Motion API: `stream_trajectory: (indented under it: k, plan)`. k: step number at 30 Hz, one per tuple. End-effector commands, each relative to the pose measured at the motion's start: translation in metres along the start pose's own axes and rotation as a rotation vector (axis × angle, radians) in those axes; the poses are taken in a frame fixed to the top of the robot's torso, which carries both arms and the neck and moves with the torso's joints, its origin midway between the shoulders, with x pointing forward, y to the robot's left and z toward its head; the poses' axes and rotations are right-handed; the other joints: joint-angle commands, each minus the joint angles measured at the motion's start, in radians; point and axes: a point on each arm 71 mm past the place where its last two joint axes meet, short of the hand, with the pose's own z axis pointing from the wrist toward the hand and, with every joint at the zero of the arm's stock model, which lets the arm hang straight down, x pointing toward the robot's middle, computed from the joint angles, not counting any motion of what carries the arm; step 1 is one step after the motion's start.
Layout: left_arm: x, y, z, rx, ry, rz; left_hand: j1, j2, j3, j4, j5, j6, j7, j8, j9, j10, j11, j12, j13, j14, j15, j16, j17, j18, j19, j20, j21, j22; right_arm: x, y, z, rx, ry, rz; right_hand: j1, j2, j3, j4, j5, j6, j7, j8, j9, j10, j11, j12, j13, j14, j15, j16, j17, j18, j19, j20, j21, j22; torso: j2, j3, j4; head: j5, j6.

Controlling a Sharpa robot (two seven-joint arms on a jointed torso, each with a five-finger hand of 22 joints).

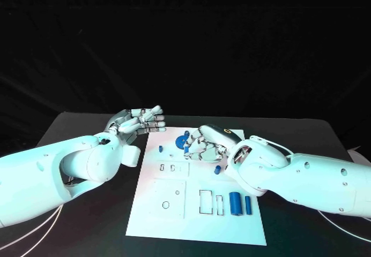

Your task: Assemble the parts on the task board

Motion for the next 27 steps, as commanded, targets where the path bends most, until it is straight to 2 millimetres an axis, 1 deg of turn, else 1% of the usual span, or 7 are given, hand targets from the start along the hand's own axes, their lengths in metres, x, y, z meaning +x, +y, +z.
stream_trajectory:
  k: [1,7,8,14,17,21,27]
  plan:
    - [0.002,-0.001,0.002,0.006,0.021,-0.007,0.004,0.004,-0.001,-0.005,-0.001,0.002,0.005,-0.006,-0.001,0.0,0.004,-0.004,-0.001,-0.002,0.003,-0.005,0.002,0.009,-0.007,0.002,0.005,0.002,0.015,0.0,0.003,0.05,0.091,-0.061,-0.014,0.0,-0.002,0.01,-0.011,0.011,-0.009,0.003,0.014,0.021,-0.003,-0.001,0.15,0.104,-0.006,0.006,0.263,-0.013,0.082,-0.006,-0.008,0.238,-0.005,-0.0036,0.0023,0.009,-0.008]
    - [0.001,0.0,0.002,0.006,0.017,-0.006,0.004,0.004,-0.001,-0.005,-0.001,0.002,0.005,-0.006,-0.001,0.0,0.004,-0.004,-0.001,-0.002,0.003,-0.005,0.002,0.009,-0.007,0.002,0.005,0.002,0.032,0.007,0.008,0.055,0.108,-0.088,-0.019,-0.005,-0.003,0.011,-0.009,0.009,-0.008,0.002,0.014,0.02,-0.003,-0.002,0.148,0.104,-0.005,0.006,0.263,-0.013,0.081,-0.006,-0.009,0.238,-0.002,-0.0033,0.0025,0.014,-0.013]
    - [0.0,-0.001,0.002,0.006,0.017,-0.006,0.003,0.004,-0.002,-0.004,-0.001,0.002,0.005,-0.007,-0.001,0.0,0.004,-0.004,-0.001,-0.001,0.003,-0.005,0.002,0.009,-0.007,0.002,0.006,0.002,0.035,0.008,0.008,0.054,0.111,-0.093,-0.02,-0.005,-0.003,0.011,-0.009,0.009,-0.008,0.002,0.014,0.02,-0.003,-0.002,0.149,0.104,-0.005,0.006,0.263,-0.013,0.082,-0.006,-0.009,0.238,-0.002,-0.0025,0.0014,0.016,-0.014]
    - [0.0,-0.001,0.001,0.006,0.018,-0.006,0.003,0.004,-0.002,-0.004,-0.001,0.002,0.005,-0.007,-0.001,0.0,0.004,-0.004,-0.001,-0.001,0.003,-0.005,0.002,0.009,-0.008,0.002,0.006,0.002,0.047,0.012,0.011,0.047,0.127,-0.117,-0.023,-0.007,-0.004,0.012,-0.011,0.008,-0.007,0.001,0.014,0.02,-0.002,-0.003,0.148,0.104,-0.005,0.006,0.263,-0.013,0.083,-0.006,-0.007,0.24,-0.001,-0.0022,-0.0002,0.017,-0.018]
    - [0.0,-0.001,0.001,0.006,0.018,-0.006,0.003,0.004,-0.002,-0.004,-0.001,0.002,0.005,-0.007,-0.001,0.0,0.004,-0.004,-0.001,-0.001,0.003,-0.005,0.002,0.009,-0.008,0.002,0.006,0.002,0.051,0.013,0.012,0.047,0.128,-0.122,-0.023,-0.008,-0.004,0.012,-0.012,0.006,-0.007,0.001,0.014,0.02,-0.002,-0.002,0.149,0.104,-0.005,0.006,0.263,-0.013,0.083,-0.006,-0.007,0.239,-0.001,-0.0014,0.0012,0.018,-0.023]
    - [0.0,-0.001,0.001,0.005,0.018,-0.007,0.003,0.004,-0.002,-0.004,-0.001,0.002,0.005,-0.007,-0.001,0.0,0.004,-0.004,-0.001,-0.001,0.003,-0.005,0.002,0.009,-0.008,0.002,0.006,0.002,0.054,0.012,0.014,0.053,0.126,-0.126,-0.024,-0.009,-0.004,0.012,-0.012,0.005,-0.007,0.0,0.014,0.02,-0.002,-0.003,0.148,0.104,-0.005,0.006,0.263,-0.013,0.083,-0.006,-0.007,0.24,-0.001,-0.0022,0.0023,0.019,-0.026]
    - [-0.001,-0.001,0.0,0.004,0.017,-0.006,0.003,0.004,-0.002,-0.004,-0.001,0.002,0.005,-0.007,-0.001,0.0,0.004,-0.004,-0.001,-0.001,0.003,-0.005,0.002,0.009,-0.008,0.002,0.006,0.002,0.056,0.011,0.016,0.057,0.125,-0.129,-0.025,-0.01,-0.004,0.012,-0.012,0.003,-0.006,-0.001,0.014,0.019,-0.001,-0.003,0.148,0.104,-0.004,0.006,0.263,-0.013,0.082,-0.005,-0.008,0.239,-0.001,-0.0014,0.0009,0.022,-0.032]
